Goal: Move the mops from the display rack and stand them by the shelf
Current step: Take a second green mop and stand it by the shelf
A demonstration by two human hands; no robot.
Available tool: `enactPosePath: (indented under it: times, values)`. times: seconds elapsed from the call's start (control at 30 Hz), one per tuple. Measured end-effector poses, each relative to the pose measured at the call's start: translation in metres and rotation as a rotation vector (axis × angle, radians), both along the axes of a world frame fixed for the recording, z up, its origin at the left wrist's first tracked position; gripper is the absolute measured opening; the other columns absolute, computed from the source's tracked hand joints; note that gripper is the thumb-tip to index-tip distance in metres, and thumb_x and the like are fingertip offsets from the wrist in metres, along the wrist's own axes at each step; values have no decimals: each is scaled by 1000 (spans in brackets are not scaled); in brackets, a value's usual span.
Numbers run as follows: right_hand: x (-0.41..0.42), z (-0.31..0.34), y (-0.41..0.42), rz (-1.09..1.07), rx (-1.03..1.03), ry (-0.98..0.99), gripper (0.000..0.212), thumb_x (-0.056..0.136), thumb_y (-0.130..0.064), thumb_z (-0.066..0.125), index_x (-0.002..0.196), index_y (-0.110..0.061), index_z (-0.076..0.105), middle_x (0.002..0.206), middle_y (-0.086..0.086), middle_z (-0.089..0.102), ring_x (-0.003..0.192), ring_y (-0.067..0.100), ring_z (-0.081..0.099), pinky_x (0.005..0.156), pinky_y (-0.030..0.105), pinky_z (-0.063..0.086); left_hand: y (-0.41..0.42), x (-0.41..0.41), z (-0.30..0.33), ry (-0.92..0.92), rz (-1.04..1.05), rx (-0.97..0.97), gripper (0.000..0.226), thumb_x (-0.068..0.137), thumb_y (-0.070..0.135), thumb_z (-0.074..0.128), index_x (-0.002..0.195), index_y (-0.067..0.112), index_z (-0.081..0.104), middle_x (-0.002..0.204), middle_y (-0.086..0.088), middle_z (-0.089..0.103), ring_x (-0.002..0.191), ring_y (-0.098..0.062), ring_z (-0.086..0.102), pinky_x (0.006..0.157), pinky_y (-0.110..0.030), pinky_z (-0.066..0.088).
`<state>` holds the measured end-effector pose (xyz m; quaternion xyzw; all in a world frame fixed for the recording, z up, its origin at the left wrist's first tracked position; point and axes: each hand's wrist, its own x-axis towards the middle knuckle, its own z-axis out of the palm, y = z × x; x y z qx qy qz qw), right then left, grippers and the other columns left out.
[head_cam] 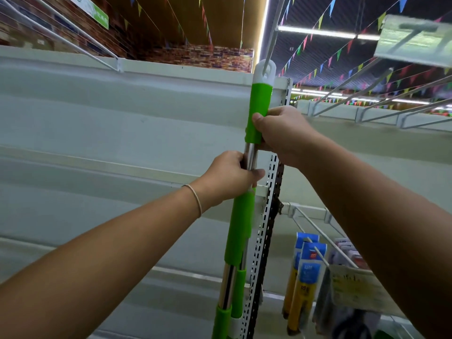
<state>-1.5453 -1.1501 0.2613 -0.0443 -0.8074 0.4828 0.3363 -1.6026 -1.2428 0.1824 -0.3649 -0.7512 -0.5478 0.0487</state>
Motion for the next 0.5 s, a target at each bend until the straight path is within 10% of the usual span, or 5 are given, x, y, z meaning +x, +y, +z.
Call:
enactPosePath:
  times: [0.5]
  values:
    - [-34,-2,5,-244,81,2,32,95,-31,60,107,-1,60,103,17,68,91,32,71,82,49,60,18,-30,5,110,136,-134,24,87,41,64,84,17,62,75,-2,62,65,-15,58,51,-26,41]
